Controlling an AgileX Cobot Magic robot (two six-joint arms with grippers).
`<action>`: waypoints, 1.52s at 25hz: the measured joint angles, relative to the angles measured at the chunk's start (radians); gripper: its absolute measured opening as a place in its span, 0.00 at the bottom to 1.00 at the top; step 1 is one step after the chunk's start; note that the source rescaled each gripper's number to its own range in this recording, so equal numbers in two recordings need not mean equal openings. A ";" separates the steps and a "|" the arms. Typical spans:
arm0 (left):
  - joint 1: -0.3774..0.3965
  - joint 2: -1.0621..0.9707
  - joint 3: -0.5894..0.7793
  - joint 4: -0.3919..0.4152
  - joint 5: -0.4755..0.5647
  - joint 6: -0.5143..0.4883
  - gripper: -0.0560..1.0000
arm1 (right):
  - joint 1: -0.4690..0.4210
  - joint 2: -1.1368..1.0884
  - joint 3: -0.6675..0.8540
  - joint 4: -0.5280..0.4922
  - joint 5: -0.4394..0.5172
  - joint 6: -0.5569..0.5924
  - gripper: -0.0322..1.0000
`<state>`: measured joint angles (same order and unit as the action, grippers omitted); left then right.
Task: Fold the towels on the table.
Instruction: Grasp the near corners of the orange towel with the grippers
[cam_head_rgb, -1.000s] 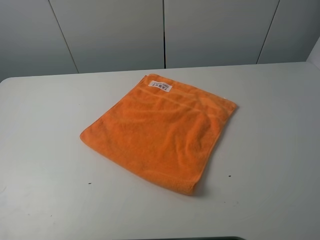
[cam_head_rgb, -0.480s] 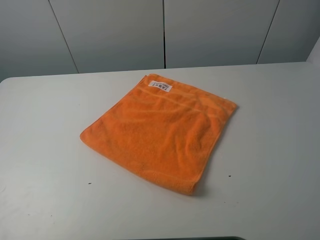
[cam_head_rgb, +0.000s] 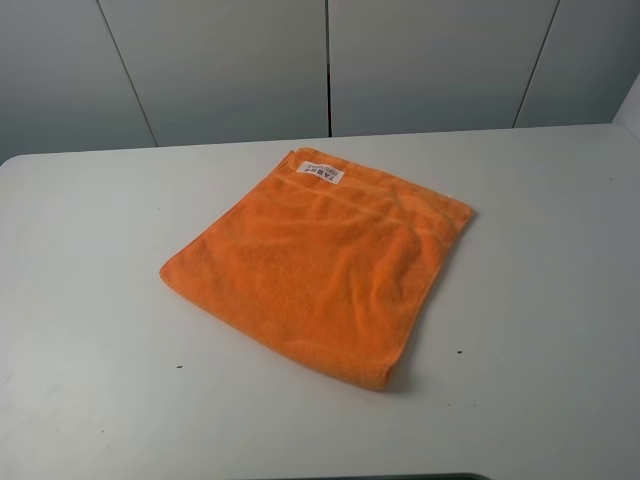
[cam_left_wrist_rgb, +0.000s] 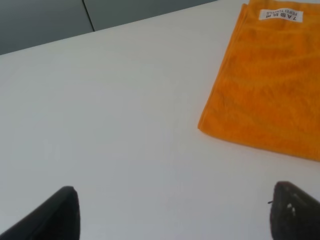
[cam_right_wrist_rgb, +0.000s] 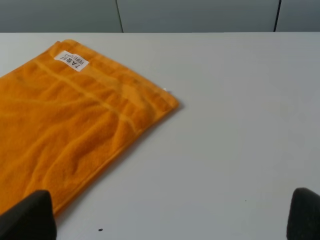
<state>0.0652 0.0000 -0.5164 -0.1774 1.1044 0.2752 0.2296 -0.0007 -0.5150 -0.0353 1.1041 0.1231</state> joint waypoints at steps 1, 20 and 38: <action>0.000 0.000 0.000 0.000 0.000 -0.001 0.99 | 0.000 0.000 0.000 0.000 0.000 0.000 1.00; 0.000 0.000 0.000 -0.009 -0.004 -0.003 0.99 | 0.000 0.000 0.000 0.074 -0.018 0.014 1.00; 0.000 0.615 -0.077 -0.031 -0.191 0.203 0.99 | 0.000 0.696 -0.114 0.260 -0.151 -0.590 1.00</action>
<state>0.0652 0.6151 -0.5934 -0.2084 0.9136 0.4786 0.2296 0.6953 -0.6295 0.2250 0.9529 -0.4666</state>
